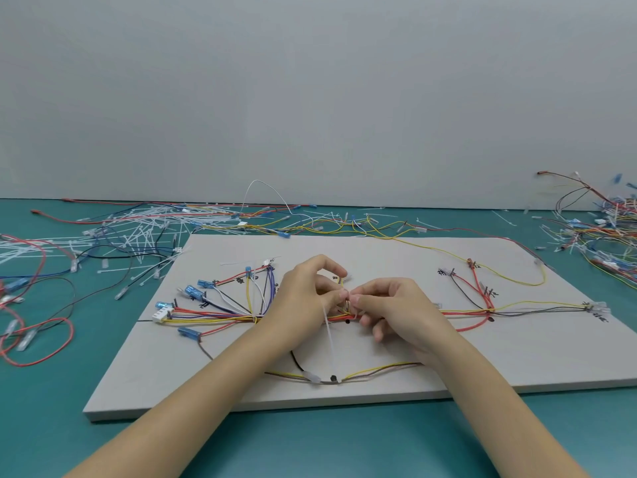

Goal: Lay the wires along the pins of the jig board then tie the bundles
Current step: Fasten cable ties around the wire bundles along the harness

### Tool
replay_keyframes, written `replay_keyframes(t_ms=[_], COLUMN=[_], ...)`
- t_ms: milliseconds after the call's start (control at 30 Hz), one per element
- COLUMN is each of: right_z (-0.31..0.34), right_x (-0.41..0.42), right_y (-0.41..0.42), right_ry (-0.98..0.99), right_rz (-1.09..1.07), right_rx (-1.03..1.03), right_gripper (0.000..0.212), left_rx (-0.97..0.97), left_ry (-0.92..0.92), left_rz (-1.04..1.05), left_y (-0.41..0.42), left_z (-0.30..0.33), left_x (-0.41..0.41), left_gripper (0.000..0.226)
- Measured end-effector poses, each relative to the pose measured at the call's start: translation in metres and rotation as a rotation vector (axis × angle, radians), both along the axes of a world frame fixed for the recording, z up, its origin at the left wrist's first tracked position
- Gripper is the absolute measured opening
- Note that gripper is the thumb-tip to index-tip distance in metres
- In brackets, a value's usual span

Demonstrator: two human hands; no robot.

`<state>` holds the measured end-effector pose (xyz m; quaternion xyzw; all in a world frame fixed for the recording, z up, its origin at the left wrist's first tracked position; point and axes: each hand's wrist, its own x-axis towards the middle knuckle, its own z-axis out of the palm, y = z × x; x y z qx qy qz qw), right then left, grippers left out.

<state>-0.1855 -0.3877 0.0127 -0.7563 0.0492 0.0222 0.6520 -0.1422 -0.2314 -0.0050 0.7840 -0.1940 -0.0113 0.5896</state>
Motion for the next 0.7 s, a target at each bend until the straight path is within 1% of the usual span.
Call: replay_keyframes(t_ms=[100, 233, 367, 500, 700], right_z=[0.0002, 0.0004, -0.0035, -0.0071, -0.0073], right_x=[0.0002, 0.0011, 0.0030, 0.0060, 0.0060], right_y=[0.0010, 0.0020, 0.0056, 0.0086, 0.0079], right_ry=[0.013, 0.052, 0.057, 0.048, 0.050], right_rz=[0.001, -0.001, -0.039, -0.087, -0.081], right_rx=[-0.005, -0.023, -0.093, -0.118, -0.109], right_gripper=[0.009, 0.009, 0.013, 0.013, 0.011], left_rx=[-0.045, -0.055, -0.066, -0.069, -0.086], left_ry=[0.033, 0.043, 0.042, 0.038, 0.046], left_rz=[0.026, 0.038, 0.021, -0.004, -0.031], left_y=[0.0015, 0.0016, 0.0023, 0.0039, 0.0036], left_z=[0.0030, 0.0049, 0.0046, 0.0043, 0.0044], left_x=[-0.0006, -0.0012, -0.0001, 0.0007, 0.0002], left_gripper=[0.025, 0.029, 0.031, 0.031, 0.027])
